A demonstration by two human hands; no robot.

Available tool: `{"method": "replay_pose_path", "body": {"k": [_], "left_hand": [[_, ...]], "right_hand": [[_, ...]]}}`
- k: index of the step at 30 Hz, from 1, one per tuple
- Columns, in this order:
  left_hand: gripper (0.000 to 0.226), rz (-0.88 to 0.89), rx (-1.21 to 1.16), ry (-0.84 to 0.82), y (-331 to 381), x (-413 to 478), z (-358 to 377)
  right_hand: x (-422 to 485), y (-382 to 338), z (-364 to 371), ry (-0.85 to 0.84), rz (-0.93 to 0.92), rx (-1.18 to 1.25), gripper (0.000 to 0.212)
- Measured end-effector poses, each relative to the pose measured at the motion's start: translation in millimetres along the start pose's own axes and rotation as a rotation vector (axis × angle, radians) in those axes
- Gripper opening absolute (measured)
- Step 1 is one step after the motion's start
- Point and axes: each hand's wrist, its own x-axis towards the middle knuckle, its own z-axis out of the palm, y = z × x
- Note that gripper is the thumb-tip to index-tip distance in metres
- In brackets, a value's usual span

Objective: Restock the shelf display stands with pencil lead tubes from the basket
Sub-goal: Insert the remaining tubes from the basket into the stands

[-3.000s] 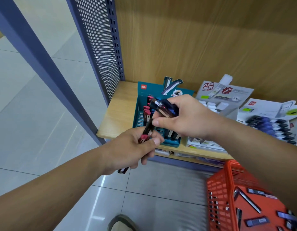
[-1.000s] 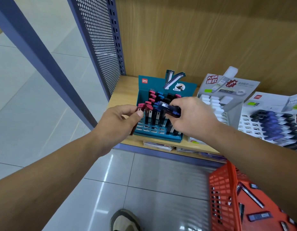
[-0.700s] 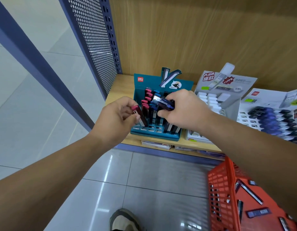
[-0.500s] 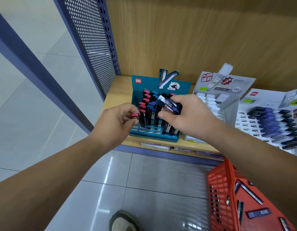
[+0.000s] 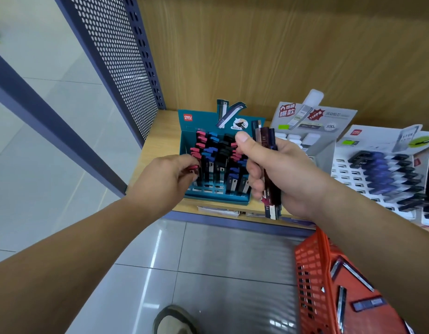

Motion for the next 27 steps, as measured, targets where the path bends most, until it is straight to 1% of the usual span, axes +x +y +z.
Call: {"method": "replay_pose_path", "body": {"k": [1, 3, 5, 7, 9, 11, 12, 13, 14, 15, 17, 18, 20, 22, 24, 27], "left_hand": [[0.011, 0.010, -0.001, 0.009, 2, -1, 1], [0.017, 0.002, 0.006, 0.031, 8, -2, 1], [0.016, -0.050, 0.021, 0.061, 12, -2, -1], [0.023, -0.129, 0.036, 0.078, 13, -2, -4], [0.026, -0.169, 0.066, 0.103, 13, -4, -8], [0.023, -0.151, 0.062, 0.153, 19, -7, -14], [0.018, -0.128, 0.002, 0.181, 26, -8, -16], [0.011, -0.110, -0.108, 0.205, 37, -9, -19], [0.004, -0.100, -0.251, 0.213, 50, -10, -21], [0.004, -0.095, -0.406, 0.195, 63, -10, -23], [0.013, -0.114, -0.677, 0.080, 86, -11, -25], [0.015, -0.128, -0.754, 0.016, 92, -11, -25], [0.015, -0.148, -0.804, -0.063, 95, -11, -26], [0.015, -0.179, -0.829, -0.096, 89, -10, -30], [0.016, -0.221, -0.833, -0.083, 80, -9, -34], [0.017, -0.273, -0.843, -0.006, 67, -7, -37]], "right_hand": [[0, -1, -1, -0.008, 0.032, 0.051, 0.047], [-1, -2, -2, -0.030, 0.079, 0.143, 0.038], [-3, -1, -2, -0.046, 0.087, 0.210, 0.027], [-4, 0, -2, -0.054, 0.065, 0.263, 0.023], [-7, 1, -1, -0.058, 0.042, 0.250, 0.025], [-10, 2, 0, -0.066, 0.023, 0.143, 0.029], [-13, 3, -1, -0.080, 0.017, 0.085, 0.030], [-16, 3, 0, -0.105, 0.014, 0.037, 0.029], [-19, 3, 0, -0.139, 0.014, -0.006, 0.026], [-22, 3, 1, -0.176, 0.015, -0.047, 0.022], [-27, 2, 4, -0.245, 0.022, -0.119, 0.016], [-28, 1, 5, -0.278, 0.018, -0.149, 0.015], [-29, 0, 6, -0.325, 0.007, -0.184, 0.018], [-29, -1, 6, -0.350, 0.010, -0.193, 0.017], [-28, -2, 3, -0.349, 0.033, -0.176, 0.018], [-27, -2, -3, -0.280, 0.073, -0.154, 0.024]]}}
